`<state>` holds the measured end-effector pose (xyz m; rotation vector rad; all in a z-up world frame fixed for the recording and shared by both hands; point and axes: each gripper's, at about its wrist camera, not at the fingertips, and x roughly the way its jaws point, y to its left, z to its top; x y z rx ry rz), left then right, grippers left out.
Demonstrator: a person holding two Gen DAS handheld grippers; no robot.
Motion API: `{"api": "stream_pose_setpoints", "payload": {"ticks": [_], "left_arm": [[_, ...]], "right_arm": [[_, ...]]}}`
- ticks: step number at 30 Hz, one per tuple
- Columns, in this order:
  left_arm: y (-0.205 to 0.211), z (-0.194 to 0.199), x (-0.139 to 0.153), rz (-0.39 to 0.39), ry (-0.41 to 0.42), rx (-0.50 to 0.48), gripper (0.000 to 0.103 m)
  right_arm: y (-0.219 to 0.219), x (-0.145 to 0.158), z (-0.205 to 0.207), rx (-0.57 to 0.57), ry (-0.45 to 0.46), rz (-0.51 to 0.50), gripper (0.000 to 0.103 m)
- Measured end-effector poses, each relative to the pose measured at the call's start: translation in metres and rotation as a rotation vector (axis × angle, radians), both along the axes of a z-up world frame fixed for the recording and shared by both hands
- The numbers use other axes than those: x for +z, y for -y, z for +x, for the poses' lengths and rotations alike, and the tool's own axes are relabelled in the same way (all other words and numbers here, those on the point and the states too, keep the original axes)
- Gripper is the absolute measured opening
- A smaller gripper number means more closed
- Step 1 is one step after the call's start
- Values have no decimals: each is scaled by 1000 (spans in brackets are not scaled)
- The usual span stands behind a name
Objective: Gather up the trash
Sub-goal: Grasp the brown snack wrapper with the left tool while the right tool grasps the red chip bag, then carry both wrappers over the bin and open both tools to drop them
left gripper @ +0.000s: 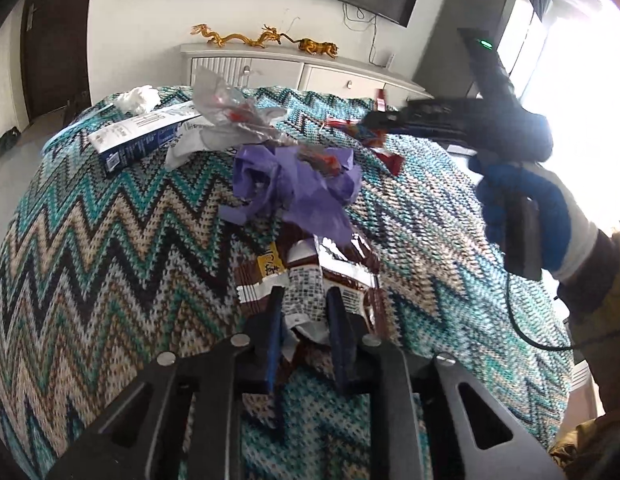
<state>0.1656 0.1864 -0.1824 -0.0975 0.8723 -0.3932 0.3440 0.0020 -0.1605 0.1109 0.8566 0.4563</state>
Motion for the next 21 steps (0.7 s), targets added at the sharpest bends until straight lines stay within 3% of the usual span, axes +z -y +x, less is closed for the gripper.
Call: {"api": "stream_pose_setpoints", "payload": {"ticks": [10,21], "left_arm": [[-4,-53,37,-21,59,34,13],[6,-95,101,-29,162,17,12]], "right_arm": [[40,51,-96,-12,90,19,18],[100,88,-207,-61,185,82,18]]}}
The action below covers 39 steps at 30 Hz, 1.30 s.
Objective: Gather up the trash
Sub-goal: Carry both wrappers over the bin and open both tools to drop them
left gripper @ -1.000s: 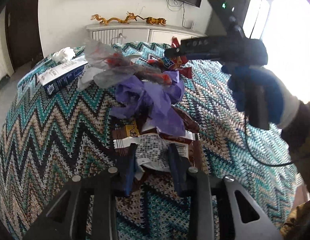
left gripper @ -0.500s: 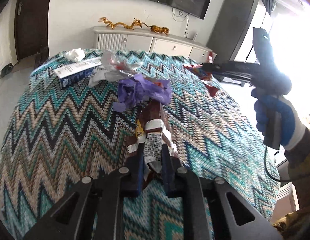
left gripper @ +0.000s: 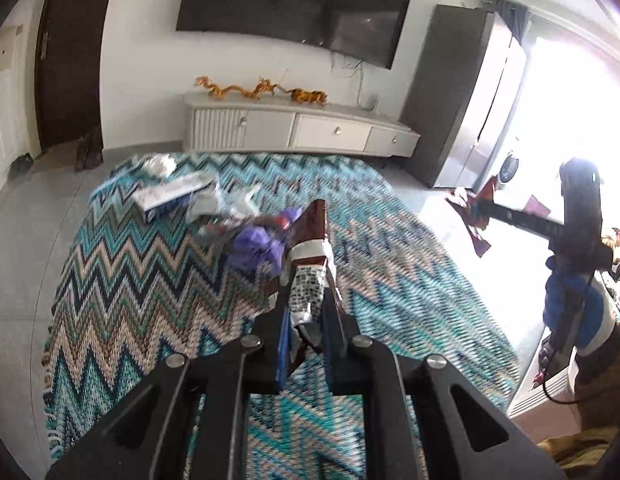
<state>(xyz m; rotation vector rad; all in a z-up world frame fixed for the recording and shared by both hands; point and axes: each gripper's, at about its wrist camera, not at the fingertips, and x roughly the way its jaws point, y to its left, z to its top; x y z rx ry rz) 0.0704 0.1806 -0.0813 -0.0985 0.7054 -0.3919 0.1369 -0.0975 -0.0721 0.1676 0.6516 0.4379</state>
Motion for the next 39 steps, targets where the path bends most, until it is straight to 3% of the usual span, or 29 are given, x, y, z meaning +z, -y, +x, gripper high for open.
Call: {"api": "stream_pose_setpoints", "payload": {"ticks": [8,19,24,30,39], "left_arm": [[57,19,31,-26,2,-116,12],[230,80,27,21,-78,-348,12],[317,113,3,60,-128,-432,12],[411,152,-53,136,-221,-512,12],[498,198,-142,237,-377,-544,12]], "right_arm": [[84,0,-50,-157,24,50,18],[210,-47,-86,-393,-16,171,18],[250,-79,-79,-452,-70,234,18],[294,-128,-54,-511,-163,339,18],[342,-210,-15,-617,-323,423,18]]}}
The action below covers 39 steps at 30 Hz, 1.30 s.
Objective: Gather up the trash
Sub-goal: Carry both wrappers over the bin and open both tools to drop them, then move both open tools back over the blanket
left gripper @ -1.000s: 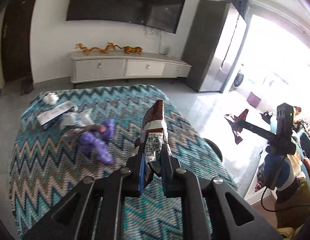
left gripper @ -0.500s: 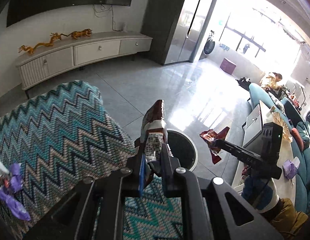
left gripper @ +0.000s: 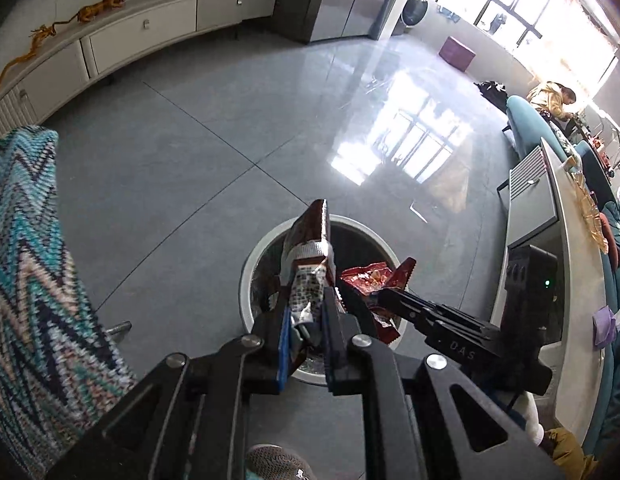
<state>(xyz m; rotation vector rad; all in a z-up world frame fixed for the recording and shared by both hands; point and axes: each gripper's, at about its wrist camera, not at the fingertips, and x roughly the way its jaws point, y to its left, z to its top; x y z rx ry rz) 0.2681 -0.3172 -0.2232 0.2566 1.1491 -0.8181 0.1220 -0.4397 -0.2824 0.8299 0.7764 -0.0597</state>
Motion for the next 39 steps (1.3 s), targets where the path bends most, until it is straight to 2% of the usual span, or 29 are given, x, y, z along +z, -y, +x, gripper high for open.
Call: {"api": "stream_pose_setpoints", "payload": {"ticks": [5,7,12,15,18,20,25,31,36,39], "left_arm": [[27,15,-33,35,-73,9,13],[36,17,-41,52,-76,12,15],[54,19,-56,86,-97,36,20],[56,22,-62,92,-118,51,36],[57,20,-63,100,-122,60,36],[56,18,-60,97,-122,64,36],[45,10,-38,62,-97,80,36],[15,-7,13,-64,-18,126,36],[-9,-36,61,-141,75,117,36],[-22,-53,81,-143,112,90,36]], "right_arm": [[16,-39,13,-33,-92,24,18],[21,-53,14,-45,-125,34,18],[23,-70,13,-50,-155,45,22],[24,-73,9,-59,-153,48,29],[25,-71,3,-77,-144,49,42],[26,-70,-6,-82,-140,43,43],[22,-63,-11,-86,-124,34,43],[15,-41,-24,-108,-67,41,44],[8,0,-37,-123,6,-9,51],[-2,32,-42,-118,58,-63,58]]}}
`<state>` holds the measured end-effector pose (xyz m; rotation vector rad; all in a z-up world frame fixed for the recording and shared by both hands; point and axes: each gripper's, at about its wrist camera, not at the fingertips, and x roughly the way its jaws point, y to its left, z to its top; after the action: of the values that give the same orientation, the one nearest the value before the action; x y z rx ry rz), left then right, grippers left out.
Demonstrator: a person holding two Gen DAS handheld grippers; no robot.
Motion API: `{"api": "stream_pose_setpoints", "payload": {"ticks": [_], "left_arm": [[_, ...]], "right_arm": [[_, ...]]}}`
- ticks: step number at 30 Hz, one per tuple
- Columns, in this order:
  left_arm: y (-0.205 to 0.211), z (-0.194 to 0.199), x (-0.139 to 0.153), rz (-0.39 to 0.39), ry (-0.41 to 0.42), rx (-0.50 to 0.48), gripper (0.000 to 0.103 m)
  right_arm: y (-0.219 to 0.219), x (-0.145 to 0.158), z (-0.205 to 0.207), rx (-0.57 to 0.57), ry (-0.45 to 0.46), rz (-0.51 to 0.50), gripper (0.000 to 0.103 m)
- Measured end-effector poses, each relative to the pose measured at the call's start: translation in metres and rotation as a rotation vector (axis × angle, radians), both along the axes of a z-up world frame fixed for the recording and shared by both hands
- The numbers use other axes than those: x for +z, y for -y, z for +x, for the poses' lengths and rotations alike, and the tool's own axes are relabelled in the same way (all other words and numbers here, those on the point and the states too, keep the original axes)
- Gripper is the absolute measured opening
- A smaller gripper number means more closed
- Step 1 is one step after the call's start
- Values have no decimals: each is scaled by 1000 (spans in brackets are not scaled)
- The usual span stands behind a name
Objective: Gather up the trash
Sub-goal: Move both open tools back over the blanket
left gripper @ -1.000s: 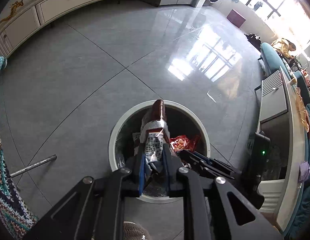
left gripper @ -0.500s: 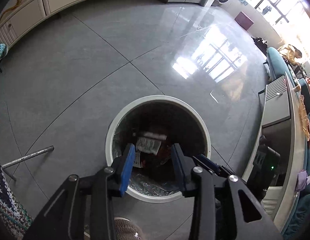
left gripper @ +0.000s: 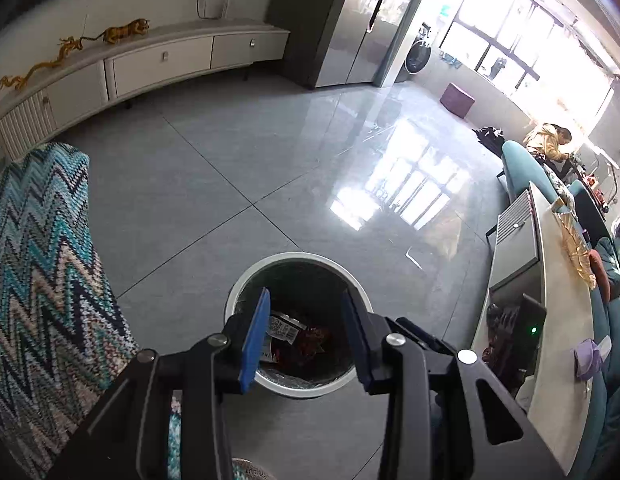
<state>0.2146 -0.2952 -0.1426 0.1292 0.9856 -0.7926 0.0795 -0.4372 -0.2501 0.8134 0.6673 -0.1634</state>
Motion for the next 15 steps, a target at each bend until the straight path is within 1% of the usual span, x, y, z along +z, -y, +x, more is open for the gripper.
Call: {"api": "stream_pose_setpoints", "payload": {"ticks": [2,4,5,7,8,10,13,15], "left_arm": [[-10,-10,13,0,14,-7,36],[-20,-20,23,-3,32,-4,36],[-26,-24,29,-5,46,-1,36],[-39,-33,41,-11,75,8,36],[-47,-37,47,-14,88,13,36],[-65,-45,58,-17,113,26,36],[-93,-56,72,-22,144,52,40],[-113,-60,86,-32,158,76,41]], "right_arm": [[-8,22,-4,6,34,-39,62],[-19,45,-11,12,72,-82,71],[-23,56,-14,16,91,-101,73],[-35,78,-19,24,128,-144,83],[-41,89,-22,28,144,-164,85],[-54,112,-29,41,185,-209,95],[-73,140,-38,55,237,-269,103],[-86,159,-44,67,266,-308,103]]}}
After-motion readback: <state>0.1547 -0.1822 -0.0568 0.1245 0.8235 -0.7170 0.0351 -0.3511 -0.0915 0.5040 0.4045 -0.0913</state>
